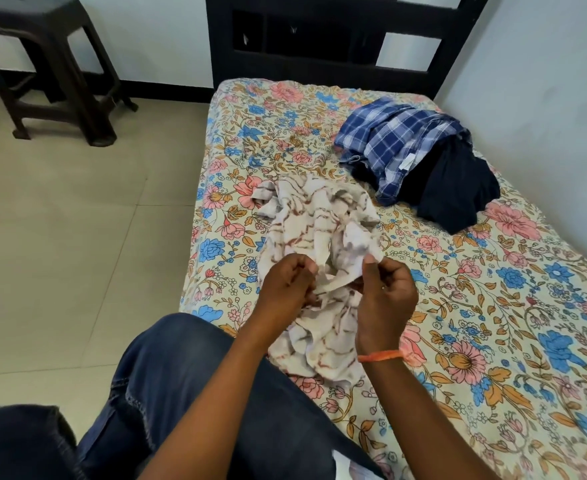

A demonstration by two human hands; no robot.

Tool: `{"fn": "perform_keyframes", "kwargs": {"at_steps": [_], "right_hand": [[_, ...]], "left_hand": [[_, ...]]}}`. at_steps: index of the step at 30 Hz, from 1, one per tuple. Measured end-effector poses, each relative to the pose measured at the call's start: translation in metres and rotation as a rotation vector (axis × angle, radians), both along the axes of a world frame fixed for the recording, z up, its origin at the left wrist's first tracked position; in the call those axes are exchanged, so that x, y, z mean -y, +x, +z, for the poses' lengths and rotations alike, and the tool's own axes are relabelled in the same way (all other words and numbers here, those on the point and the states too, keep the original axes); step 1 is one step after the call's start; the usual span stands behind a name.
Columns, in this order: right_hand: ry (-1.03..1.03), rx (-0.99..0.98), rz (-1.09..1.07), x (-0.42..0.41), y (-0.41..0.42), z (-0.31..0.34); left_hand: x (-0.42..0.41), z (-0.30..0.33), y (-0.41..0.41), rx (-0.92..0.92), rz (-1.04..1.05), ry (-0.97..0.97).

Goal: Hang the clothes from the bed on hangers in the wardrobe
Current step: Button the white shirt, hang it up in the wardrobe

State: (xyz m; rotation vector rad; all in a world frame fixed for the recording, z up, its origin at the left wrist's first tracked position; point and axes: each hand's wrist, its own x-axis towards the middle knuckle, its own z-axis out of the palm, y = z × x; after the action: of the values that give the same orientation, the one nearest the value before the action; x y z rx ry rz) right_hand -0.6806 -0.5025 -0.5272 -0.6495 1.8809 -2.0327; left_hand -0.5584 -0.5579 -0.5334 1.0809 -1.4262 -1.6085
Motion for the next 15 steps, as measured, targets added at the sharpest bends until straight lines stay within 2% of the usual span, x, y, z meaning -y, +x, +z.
{"fn": "perform_keyframes", "kwargs": {"at_steps": [6, 15], "right_hand": [[-0.053, -0.085, 0.127, -0.002, 0.018, 0.035], [-0.137, -0.079, 0.132, 0.013, 0.003, 0.076]], "left_hand": [[0.001, 0.052, -0.005, -0.049, 0.03, -0.141], [0.018, 0.112, -0.012, -0.001, -0.013, -0.244]]}}
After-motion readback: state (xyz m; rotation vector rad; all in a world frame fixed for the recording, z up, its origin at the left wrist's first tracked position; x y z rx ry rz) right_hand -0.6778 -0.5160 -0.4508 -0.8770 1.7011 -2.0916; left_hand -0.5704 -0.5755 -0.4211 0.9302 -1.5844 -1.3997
